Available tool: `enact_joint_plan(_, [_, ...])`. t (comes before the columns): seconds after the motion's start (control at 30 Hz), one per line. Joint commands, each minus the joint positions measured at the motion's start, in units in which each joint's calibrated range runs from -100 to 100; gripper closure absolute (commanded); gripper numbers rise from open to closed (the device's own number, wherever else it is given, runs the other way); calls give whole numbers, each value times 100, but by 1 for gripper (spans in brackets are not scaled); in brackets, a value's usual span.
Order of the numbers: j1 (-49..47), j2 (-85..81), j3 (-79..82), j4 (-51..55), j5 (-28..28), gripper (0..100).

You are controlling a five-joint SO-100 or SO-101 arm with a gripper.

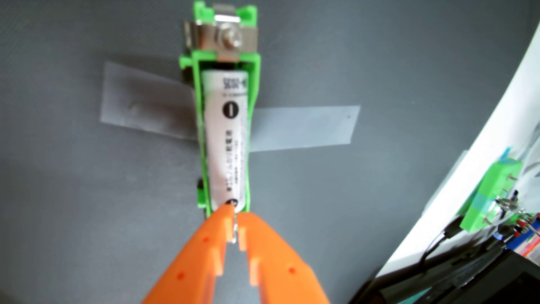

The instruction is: Insert Battery

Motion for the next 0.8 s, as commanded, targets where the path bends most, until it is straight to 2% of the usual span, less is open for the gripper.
enact_joint_plan(0.0, [45,-118,-11,31,12,98])
enact_joint_plan(0.47, [10,-193,-263,31,12,98])
enact_joint_plan(0.77, [-203,-1802,-209,726,-9,99])
